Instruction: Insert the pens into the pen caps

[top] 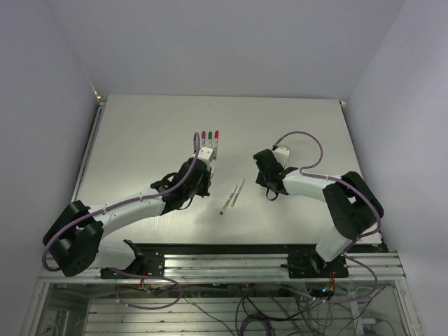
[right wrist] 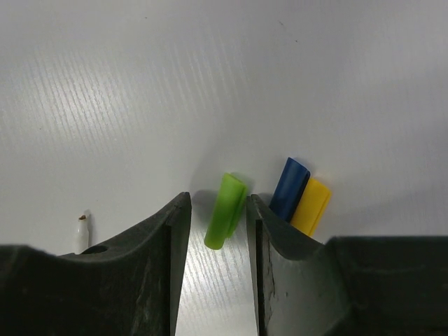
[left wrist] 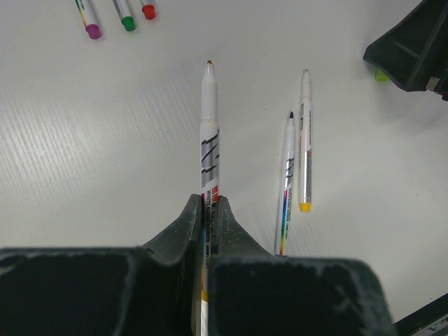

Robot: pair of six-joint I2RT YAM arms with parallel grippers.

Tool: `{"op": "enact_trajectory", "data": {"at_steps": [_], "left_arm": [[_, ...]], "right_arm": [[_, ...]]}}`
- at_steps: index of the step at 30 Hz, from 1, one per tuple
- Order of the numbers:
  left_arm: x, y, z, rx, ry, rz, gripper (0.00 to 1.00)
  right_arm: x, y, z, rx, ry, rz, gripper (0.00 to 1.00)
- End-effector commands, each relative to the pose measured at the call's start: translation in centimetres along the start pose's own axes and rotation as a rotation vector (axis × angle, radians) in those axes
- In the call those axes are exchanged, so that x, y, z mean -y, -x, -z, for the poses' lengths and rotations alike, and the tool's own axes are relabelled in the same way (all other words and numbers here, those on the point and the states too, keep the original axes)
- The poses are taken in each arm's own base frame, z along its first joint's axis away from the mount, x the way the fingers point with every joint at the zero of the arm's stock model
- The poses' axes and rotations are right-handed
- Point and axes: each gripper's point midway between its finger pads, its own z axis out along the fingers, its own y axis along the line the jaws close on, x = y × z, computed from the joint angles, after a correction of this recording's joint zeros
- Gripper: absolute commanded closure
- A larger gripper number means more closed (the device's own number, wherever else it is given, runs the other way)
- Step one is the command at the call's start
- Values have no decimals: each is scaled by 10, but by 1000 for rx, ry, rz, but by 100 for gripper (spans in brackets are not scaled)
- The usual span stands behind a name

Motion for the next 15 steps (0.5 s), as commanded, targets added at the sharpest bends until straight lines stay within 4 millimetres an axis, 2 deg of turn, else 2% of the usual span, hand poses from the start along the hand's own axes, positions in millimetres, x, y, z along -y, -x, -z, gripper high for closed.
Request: {"op": "enact_trajectory", "data": {"at_steps": [1,7,10,13,15], "left_arm": [[8,4,-4,13,-44,29,93],[11,5,-5,15,-62,41,93],[12,5,-5,16,-64,43,93],[13,5,-5,15,-71,45,93],[14,5,-6,13,-77,44,93]], "right_arm": [[4,-4,-5,-15,-30,3,64],[10,-13,-9,-46,-65,25,71],[16,-22,-10,-71,-82,26,78],[22,-34,-10,-102,-95,25,88],[27,-42,-10,-124,-107,27,100]]}}
